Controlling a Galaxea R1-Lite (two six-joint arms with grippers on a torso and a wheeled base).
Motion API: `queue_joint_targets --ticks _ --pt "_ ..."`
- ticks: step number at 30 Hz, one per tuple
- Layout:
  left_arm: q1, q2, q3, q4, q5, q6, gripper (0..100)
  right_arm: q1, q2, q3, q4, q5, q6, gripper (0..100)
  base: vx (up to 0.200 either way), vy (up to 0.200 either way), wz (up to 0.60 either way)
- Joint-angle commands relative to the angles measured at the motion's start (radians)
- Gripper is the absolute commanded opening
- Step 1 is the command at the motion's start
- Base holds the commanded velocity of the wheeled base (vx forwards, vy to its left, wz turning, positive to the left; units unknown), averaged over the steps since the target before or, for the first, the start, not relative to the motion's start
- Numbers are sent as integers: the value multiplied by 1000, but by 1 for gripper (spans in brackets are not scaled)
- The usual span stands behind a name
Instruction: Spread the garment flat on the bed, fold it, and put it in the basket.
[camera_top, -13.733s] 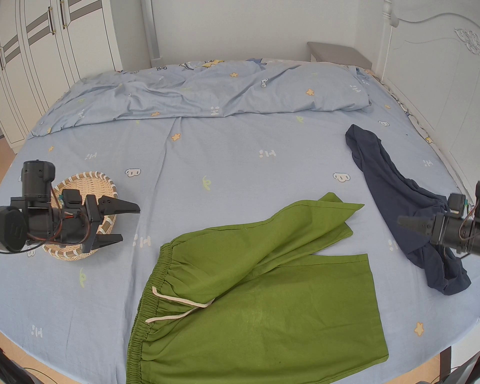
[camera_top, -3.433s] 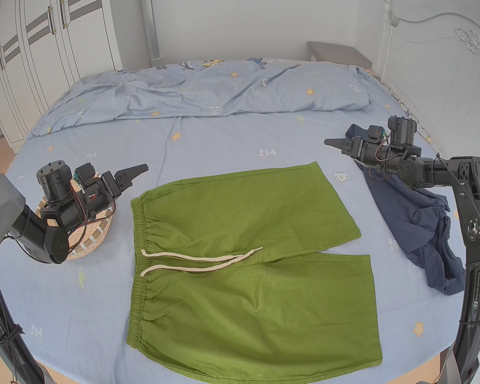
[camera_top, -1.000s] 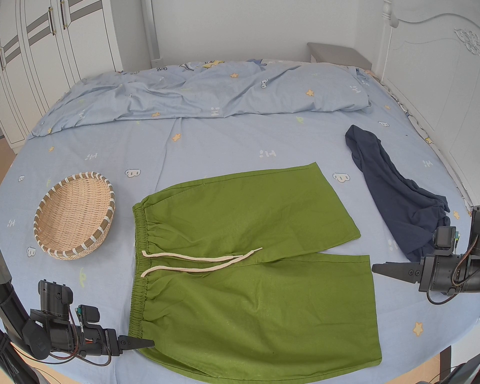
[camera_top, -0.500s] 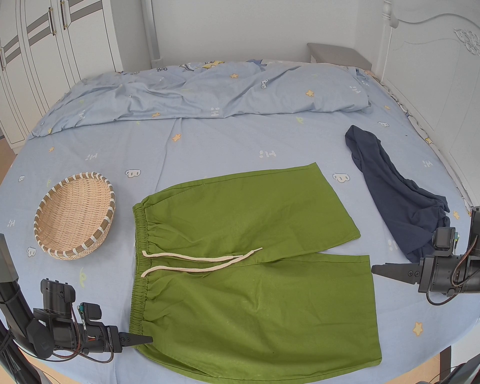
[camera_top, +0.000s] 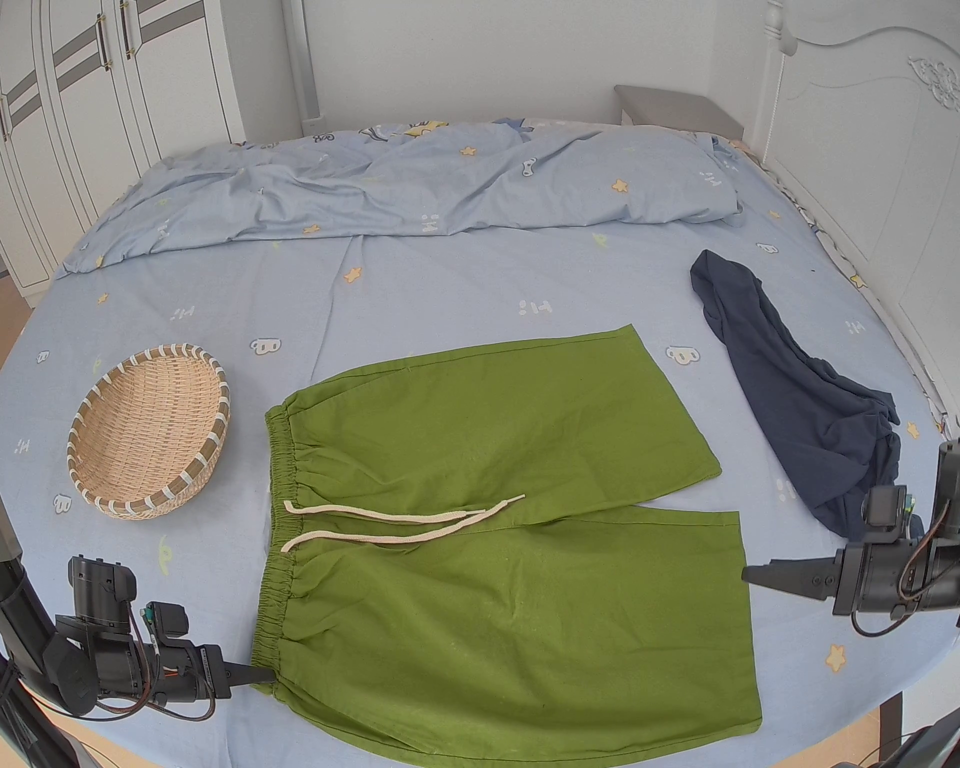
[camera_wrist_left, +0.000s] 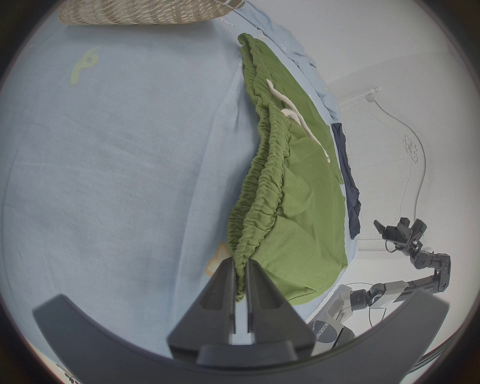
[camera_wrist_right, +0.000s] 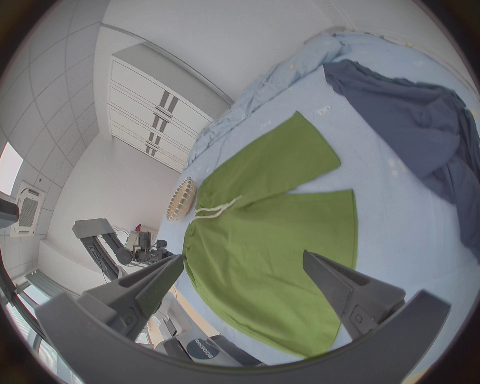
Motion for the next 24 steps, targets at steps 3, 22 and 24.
queue_joint_targets --ticks 3,22,24 --pt "5 -19 18 10 -1 -7 0 -10 -25 171 0 2 -6 100 0 0 0" --pt "-4 -11 18 15 -8 -7 0 -68 190 314 121 6 -105 100 0 0 0" --pt "-4 -13 18 15 -7 -9 0 -68 274 314 115 3 -161 100 0 0 0"
